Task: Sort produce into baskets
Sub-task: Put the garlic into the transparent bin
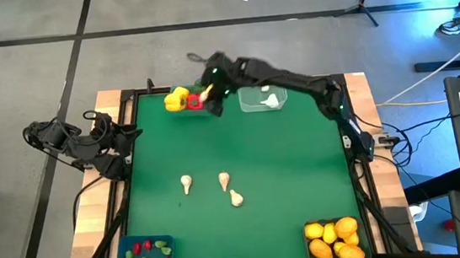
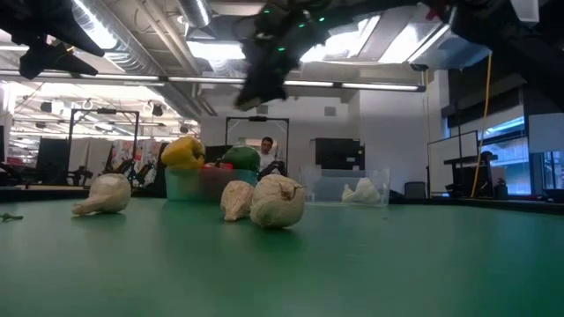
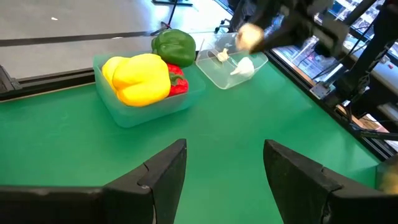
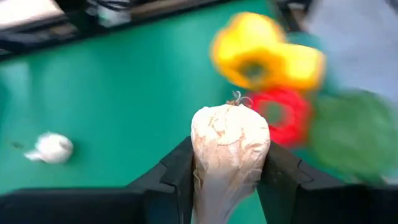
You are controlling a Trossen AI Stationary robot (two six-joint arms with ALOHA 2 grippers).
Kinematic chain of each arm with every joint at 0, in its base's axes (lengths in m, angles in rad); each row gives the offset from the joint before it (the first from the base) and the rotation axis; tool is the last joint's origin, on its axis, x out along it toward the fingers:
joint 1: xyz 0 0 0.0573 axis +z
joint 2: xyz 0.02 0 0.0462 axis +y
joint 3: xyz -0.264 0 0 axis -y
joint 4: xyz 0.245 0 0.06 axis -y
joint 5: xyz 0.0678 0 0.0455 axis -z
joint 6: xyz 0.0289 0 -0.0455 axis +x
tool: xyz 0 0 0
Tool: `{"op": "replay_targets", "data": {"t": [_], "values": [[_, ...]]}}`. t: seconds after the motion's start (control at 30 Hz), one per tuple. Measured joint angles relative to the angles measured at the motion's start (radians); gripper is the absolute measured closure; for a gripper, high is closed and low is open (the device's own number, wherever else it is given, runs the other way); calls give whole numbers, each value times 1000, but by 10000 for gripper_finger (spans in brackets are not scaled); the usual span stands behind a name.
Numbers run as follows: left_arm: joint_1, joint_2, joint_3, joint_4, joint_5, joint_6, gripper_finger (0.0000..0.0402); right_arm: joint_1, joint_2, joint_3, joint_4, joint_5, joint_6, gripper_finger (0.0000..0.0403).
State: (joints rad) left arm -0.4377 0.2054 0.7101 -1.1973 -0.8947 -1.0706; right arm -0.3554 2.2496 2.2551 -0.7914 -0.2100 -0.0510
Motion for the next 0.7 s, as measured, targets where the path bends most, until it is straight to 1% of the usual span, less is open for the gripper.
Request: {"op": "replay_targets", "data": {"t": [0.13, 0.33, 0.47, 0.7], "values": [[0, 0, 0, 0, 0, 3, 194, -75, -48, 0, -184, 36, -40, 270], [0, 0, 0, 0, 0, 3, 194, -184, -57, -10, -471, 45, -89, 269], [0, 0, 0, 0, 0, 3, 194, -246, -66, -81, -514, 70, -86, 269], [0, 0, 0, -7, 0, 3, 194, -328, -72, -262, -472, 83, -15, 269]]}}
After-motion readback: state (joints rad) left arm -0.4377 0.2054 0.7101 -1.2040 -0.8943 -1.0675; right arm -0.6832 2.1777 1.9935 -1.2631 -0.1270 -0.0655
